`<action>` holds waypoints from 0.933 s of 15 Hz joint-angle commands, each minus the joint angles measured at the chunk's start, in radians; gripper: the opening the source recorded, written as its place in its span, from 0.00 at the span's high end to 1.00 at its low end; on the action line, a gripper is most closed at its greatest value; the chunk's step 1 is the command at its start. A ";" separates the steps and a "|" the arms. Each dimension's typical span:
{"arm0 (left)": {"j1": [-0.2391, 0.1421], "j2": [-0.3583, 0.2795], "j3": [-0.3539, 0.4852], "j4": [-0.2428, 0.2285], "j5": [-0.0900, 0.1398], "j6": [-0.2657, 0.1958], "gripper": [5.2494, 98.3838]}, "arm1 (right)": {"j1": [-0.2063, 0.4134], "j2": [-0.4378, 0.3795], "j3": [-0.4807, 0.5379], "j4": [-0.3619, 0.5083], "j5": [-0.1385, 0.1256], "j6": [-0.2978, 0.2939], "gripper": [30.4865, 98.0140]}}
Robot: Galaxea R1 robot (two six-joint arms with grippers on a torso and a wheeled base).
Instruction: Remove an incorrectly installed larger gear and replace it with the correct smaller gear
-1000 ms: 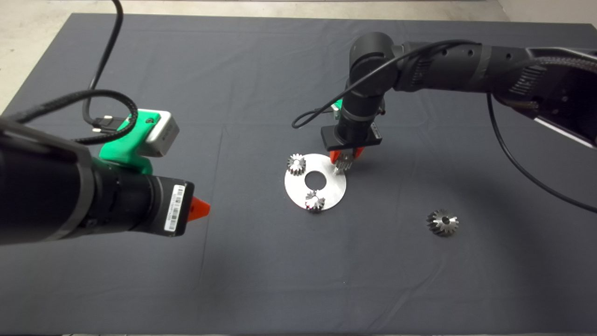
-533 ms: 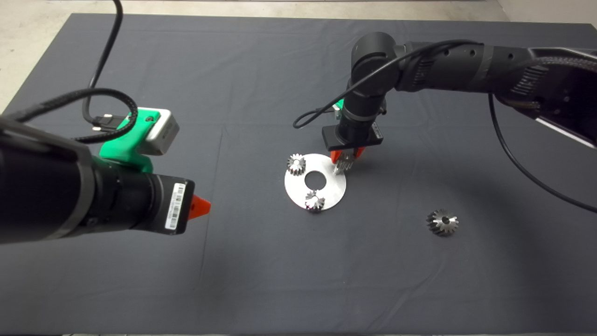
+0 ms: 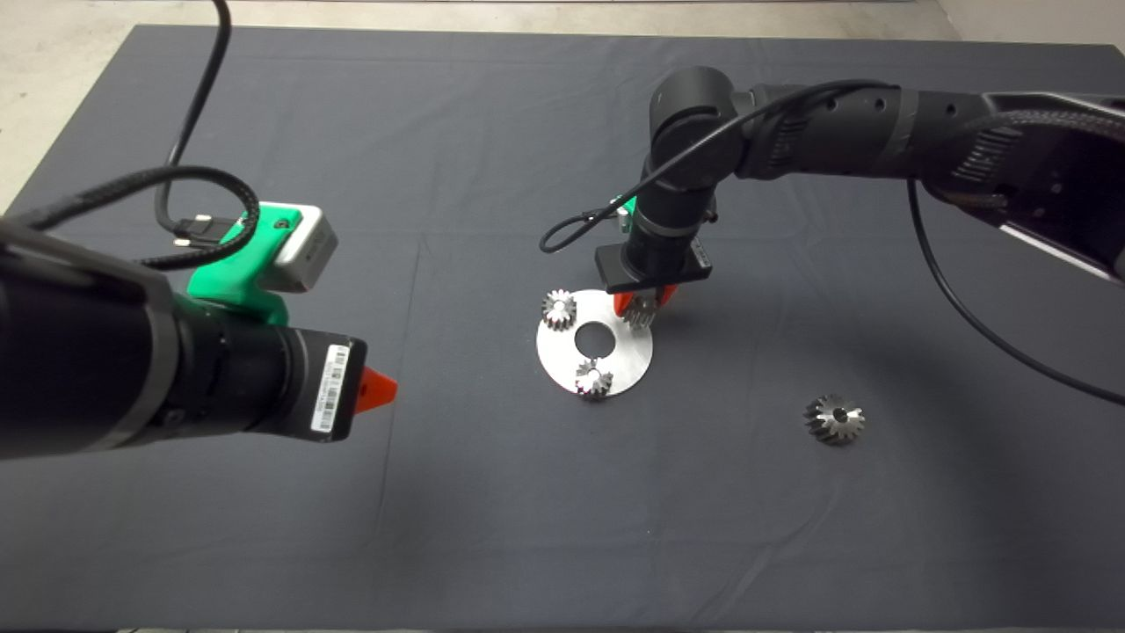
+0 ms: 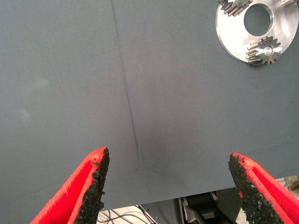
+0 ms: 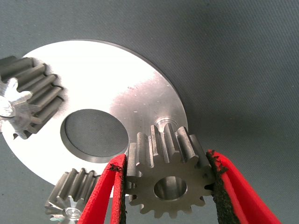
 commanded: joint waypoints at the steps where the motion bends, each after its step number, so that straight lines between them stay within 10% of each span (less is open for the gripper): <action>1: -0.012 -0.001 0.013 0.015 0.005 -0.005 0.37 | 0.017 -0.001 0.015 -0.023 -0.079 0.008 0.92; 14: 0.016 -0.004 0.013 0.028 0.008 -0.003 0.37 | -0.009 0.005 0.003 -0.056 -0.079 0.007 0.92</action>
